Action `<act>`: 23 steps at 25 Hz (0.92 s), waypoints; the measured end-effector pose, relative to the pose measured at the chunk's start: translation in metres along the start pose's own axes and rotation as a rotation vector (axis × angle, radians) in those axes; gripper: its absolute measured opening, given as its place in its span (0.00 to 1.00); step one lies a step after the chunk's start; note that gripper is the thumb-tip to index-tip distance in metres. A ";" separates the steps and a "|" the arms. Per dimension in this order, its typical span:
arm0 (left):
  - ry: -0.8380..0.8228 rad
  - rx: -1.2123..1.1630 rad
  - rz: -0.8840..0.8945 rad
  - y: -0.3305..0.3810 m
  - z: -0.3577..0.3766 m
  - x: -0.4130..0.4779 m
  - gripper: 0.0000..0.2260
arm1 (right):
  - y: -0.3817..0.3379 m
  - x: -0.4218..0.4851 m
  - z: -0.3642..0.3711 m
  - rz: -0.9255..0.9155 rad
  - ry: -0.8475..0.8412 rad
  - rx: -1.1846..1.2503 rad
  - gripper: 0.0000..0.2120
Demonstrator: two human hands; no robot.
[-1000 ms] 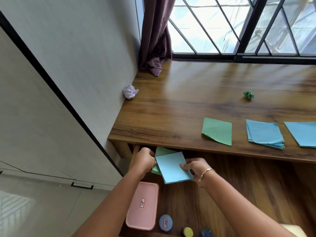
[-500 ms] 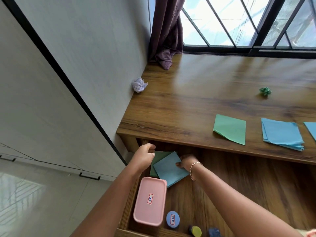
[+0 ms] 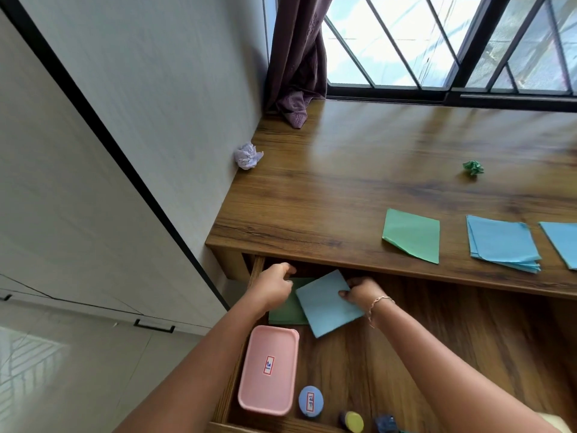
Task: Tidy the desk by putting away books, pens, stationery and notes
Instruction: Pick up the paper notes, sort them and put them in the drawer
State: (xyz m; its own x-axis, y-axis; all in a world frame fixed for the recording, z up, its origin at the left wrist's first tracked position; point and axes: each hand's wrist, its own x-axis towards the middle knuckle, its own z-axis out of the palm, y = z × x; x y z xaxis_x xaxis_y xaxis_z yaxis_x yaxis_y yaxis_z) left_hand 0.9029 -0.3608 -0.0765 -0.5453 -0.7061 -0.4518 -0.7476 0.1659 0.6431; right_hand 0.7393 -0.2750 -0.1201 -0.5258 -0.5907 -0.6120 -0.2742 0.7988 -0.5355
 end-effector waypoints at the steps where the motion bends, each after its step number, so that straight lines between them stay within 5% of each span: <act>1: -0.039 0.116 0.021 0.004 0.005 0.005 0.19 | 0.009 0.002 -0.008 0.024 0.044 0.036 0.20; 5: -0.140 0.665 0.172 0.017 0.028 0.020 0.23 | 0.031 0.008 -0.024 0.112 0.164 0.066 0.19; 9: -0.205 0.940 0.216 0.026 0.040 0.032 0.30 | 0.031 0.011 -0.019 0.105 0.216 0.109 0.17; 14: -0.238 1.029 0.184 0.027 0.048 0.038 0.28 | 0.028 0.005 -0.008 0.125 0.235 0.083 0.16; 19: -0.230 1.032 0.229 0.024 0.047 0.035 0.36 | 0.034 -0.004 0.000 0.082 0.244 -0.002 0.14; 23: -0.218 1.012 0.236 0.020 0.044 0.032 0.38 | 0.035 -0.009 0.003 0.040 0.247 -0.063 0.20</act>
State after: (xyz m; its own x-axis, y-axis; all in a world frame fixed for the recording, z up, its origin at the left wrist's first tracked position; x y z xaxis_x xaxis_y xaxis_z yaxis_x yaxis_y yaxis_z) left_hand 0.8532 -0.3498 -0.1056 -0.6992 -0.4591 -0.5481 -0.5266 0.8492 -0.0396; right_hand 0.7366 -0.2422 -0.1347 -0.7158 -0.5191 -0.4670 -0.2946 0.8309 -0.4719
